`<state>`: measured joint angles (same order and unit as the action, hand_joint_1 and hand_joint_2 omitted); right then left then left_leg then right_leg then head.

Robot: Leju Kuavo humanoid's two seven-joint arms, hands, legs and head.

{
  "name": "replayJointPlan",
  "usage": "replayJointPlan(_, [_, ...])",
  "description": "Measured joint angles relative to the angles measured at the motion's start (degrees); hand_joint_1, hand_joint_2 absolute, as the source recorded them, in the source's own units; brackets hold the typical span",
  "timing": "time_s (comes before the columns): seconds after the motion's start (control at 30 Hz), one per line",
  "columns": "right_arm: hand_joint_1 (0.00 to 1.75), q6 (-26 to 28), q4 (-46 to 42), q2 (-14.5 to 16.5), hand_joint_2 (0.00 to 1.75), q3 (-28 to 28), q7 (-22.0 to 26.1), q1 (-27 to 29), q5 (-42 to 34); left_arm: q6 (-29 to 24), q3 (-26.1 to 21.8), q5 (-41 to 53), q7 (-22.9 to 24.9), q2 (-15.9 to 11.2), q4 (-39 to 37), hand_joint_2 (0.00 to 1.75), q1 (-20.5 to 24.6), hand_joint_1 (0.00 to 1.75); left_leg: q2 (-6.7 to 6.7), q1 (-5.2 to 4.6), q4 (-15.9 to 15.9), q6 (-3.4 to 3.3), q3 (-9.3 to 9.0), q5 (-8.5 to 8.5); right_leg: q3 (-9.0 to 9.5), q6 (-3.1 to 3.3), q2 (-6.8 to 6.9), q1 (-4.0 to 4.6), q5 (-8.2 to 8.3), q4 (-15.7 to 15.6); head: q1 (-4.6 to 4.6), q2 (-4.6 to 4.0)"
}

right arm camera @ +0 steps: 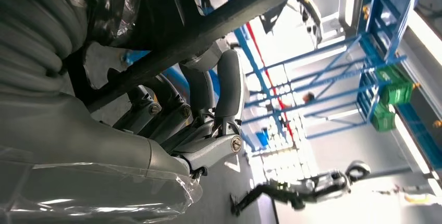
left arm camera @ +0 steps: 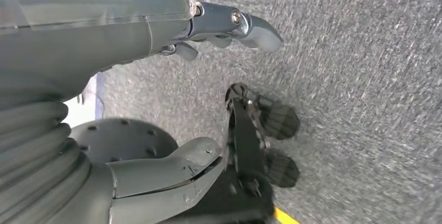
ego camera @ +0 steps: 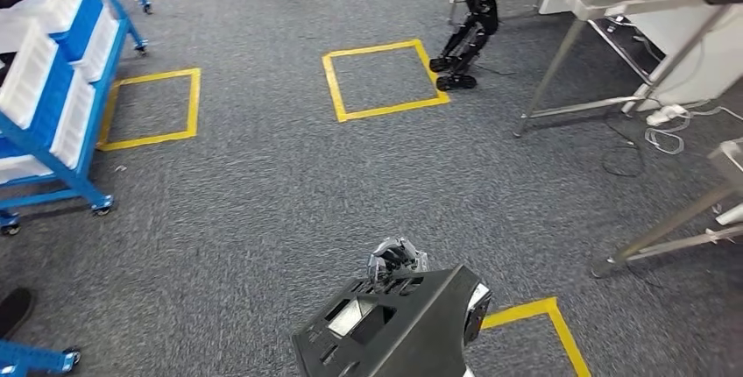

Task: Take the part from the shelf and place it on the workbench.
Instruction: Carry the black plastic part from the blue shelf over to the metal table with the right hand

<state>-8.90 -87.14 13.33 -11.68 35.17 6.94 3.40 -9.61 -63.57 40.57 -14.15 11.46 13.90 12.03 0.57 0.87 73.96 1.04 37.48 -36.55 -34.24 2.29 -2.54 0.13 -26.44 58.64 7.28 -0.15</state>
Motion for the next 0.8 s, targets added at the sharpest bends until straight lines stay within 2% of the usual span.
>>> replayJointPlan(0.03, [1.75, 0.0, 0.1, 0.0, 1.75, 0.0, 0.0, 0.0, 0.0, -0.2, 0.1, 0.0, -0.2, 0.0, 0.0, 1.75, 0.0, 0.0, -0.17, 0.0, -1.3, -0.05, -0.34, 1.5, 0.04, -0.04, -0.92, 0.01, -0.05, 0.1, -0.01, -0.01])
replayJointPlan(0.07, [1.75, 0.1, 0.1, 0.0, 1.75, 0.0, 0.0, 0.0, 0.1, -0.3, 0.3, 0.0, -0.5, 0.0, 0.0, 1.75, 0.0, 0.0, -0.66, 0.03, -4.4, -0.16, -1.6, 3.79, 0.11, -0.15, -1.82, -0.02, -0.13, 0.3, -0.01, -0.01])
replayJointPlan(0.13, [1.75, 0.2, 0.2, 0.0, 1.75, 0.0, 0.1, 0.0, 0.1, -0.5, 0.6, 0.1, -1.1, -0.1, 0.0, 1.75, 0.0, 0.0, -3.37, 0.22, -11.8, -0.43, -4.74, 7.17, 0.01, -0.56, -3.4, -0.11, -0.41, 0.9, 0.02, -0.01])
replayJointPlan(0.17, [1.75, 0.2, 0.2, 0.0, 1.75, 0.0, 0.2, 0.0, 0.1, -0.6, 0.7, 0.1, -1.5, -0.1, 0.0, 1.75, 0.0, 0.0, -4.58, 0.26, -14.0, -0.58, -5.72, 7.76, -0.22, -0.88, -4.07, -0.2, -0.44, 1.1, 0.02, 0.0])
replayJointPlan(0.2, [1.75, 0.2, 0.1, 0.0, 1.75, 0.1, 0.2, 0.0, 0.1, -0.7, 0.9, 0.1, -1.8, -0.1, 0.0, 1.75, 0.0, 0.0, -5.3, 0.24, -15.0, -0.73, -6.16, 7.67, -0.5, -1.22, -4.71, -0.31, -0.39, 1.2, 0.02, 0.0])
replayJointPlan(0.27, [1.75, 0.3, 0.1, 0.0, 1.75, 0.1, 0.2, 0.2, 0.1, -0.7, 1.3, 0.1, -2.2, -0.1, 0.0, 1.75, 0.0, 0.0, -4.43, 0.2, -15.4, -1.18, -6.34, 7.77, -0.92, -1.88, -5.84, -0.44, -0.13, 1.1, -0.01, 0.0])
replayJointPlan(0.3, [1.75, 0.3, 0.1, 0.0, 1.75, 0.1, 0.2, 0.3, 0.1, -0.8, 1.5, 0.0, -2.3, 0.0, 0.0, 1.75, 0.1, 0.0, -3.74, 0.26, -15.7, -1.51, -6.47, 7.95, -1.14, -2.11, -5.15, -0.32, -0.36, 1.4, 0.02, 0.0])
replayJointPlan(0.33, [1.75, 0.3, 0.0, 0.0, 1.75, 0.1, 0.2, 0.4, 0.1, -0.8, 1.6, 0.0, -2.3, 0.0, 0.0, 1.75, 0.1, 0.0, -2.97, 0.34, -16.1, -1.89, -6.6, 8.12, -1.72, -2.36, -3.59, -0.15, -1.13, 2.6, 0.04, 0.0])
replayJointPlan(0.4, [1.75, 0.3, -0.1, -0.1, 1.75, 0.1, 0.2, 0.4, 0.1, -0.8, 1.7, 0.0, -2.4, 0.0, 0.1, 1.75, 0.1, 0.0, -1.29, 0.25, -16.5, -2.48, -6.8, 8.23, -4.6, -2.86, 0.55, -0.03, -4.41, 8.6, 0.1, 0.0])
replayJointPlan(0.43, [1.75, 0.3, -0.1, -0.1, 1.75, 0.1, 0.2, 0.4, 0.1, -0.8, 1.7, 0.0, -2.5, -0.1, 0.1, 1.75, 0.1, 0.0, -0.41, 0.15, -16.5, -2.63, -6.82, 8.16, -6.57, -3.11, 1.65, -0.16, -6.17, 12.5, 0.12, 0.0])
replayJointPlan(0.47, [1.75, 0.3, -0.1, -0.1, 1.75, 0.1, 0.2, 0.4, 0.1, -0.8, 1.7, 0.0, -2.5, -0.1, 0.1, 1.75, 0.0, 0.0, 0.46, 0.08, -16.4, -2.67, -6.84, 8.05, -8.28, -3.3, 2.08, -0.32, -7.25, 15.8, 0.13, 0.0])
replayJointPlan(0.5, [1.75, 0.3, -0.1, -0.1, 1.75, 0.1, 0.2, 0.4, 0.1, -0.8, 1.7, 0.0, -2.5, -0.1, 0.1, 1.75, 0.0, 0.0, 1.3, 0.05, -16.4, -2.66, -6.91, 7.91, -9.07, -3.43, 2.24, -0.45, -7.21, 17.2, 0.13, 0.0])
replayJointPlan(0.53, [1.75, 0.4, -0.1, -0.1, 1.75, 0.1, 0.2, 0.5, 0.1, -0.8, 1.8, 0.0, -2.5, -0.1, 0.1, 1.75, 0.0, 0.0, 2.08, 0.05, -16.4, -2.6, -7.07, 7.75, -8.73, -3.49, 2.39, -0.55, -6.14, 16.5, 0.14, 0.0])
replayJointPlan(0.57, [1.75, 0.4, -0.1, -0.2, 1.75, 0.1, 0.2, 0.5, 0.1, -0.8, 1.8, 0.0, -2.5, -0.1, 0.1, 1.75, 0.0, 0.0, 2.81, 0.05, -16.4, -2.5, -7.33, 7.53, -7.17, -3.46, 2.77, -0.59, -4.17, 13.5, 0.14, 0.0])
replayJointPlan(0.63, [1.75, 0.5, -0.2, -0.2, 1.75, 0.1, 0.3, 0.5, 0.2, -0.6, 1.9, 0.0, -3.0, -0.1, 0.1, 1.75, 0.0, 0.0, 4.07, -0.06, -16.4, -2.14, -8.02, 7.0, -2.85, -3.04, 5.37, -0.13, -0.99, 5.3, 0.13, 0.0])
replayJointPlan(0.67, [1.75, 0.6, -0.2, -0.2, 1.75, 0.1, 0.3, 0.4, 0.2, -0.5, 1.9, 0.0, -3.4, -0.1, 0.1, 1.75, 0.0, 0.0, 4.61, -0.18, -16.4, -1.87, -8.28, 6.75, -1.42, -2.69, 6.48, 0.2, -0.27, 2.4, 0.1, 0.0])
replayJointPlan(0.7, [1.75, 0.8, -0.2, -0.2, 1.75, 0.1, 0.5, 0.4, 0.3, -0.2, 2.0, -0.1, -3.8, -0.1, 0.2, 1.75, 0.1, 0.0, 5.17, -0.3, -16.4, -1.6, -8.47, 6.54, -0.83, -2.34, 7.21, 0.57, -0.27, 1.1, 0.11, 0.0])
replayJointPlan(0.73, [1.75, 0.9, -0.2, -0.2, 1.75, 0.2, 0.6, 0.5, 0.4, 0.1, 2.1, -0.3, -4.1, -0.1, 0.2, 1.75, 0.1, 0.0, 5.77, -0.43, -16.5, -1.34, -8.62, 6.4, -0.85, -2.04, 6.98, 0.88, -0.41, 1.0, 0.1, 0.0])
replayJointPlan(0.77, [1.75, 1.0, -0.3, -0.2, 1.75, 0.2, 0.8, 0.6, 0.5, 0.3, 2.2, -0.4, -4.4, -0.1, 0.2, 1.75, 0.2, 0.0, 6.43, -0.44, -16.5, -1.04, -8.83, 6.22, -0.88, -1.71, 6.16, 0.81, -0.35, 0.9, 0.1, 0.0])
replayJointPlan(0.8, [1.75, 1.0, -0.3, -0.2, 1.75, 0.2, 1.0, 0.7, 0.6, 0.6, 2.4, -0.5, -4.6, -0.1, 0.2, 1.75, 0.2, 0.0, 6.44, -0.34, -16.3, -0.77, -9.0, 5.86, -0.77, -1.43, 5.45, 0.71, -0.3, 0.7, 0.11, 0.0])
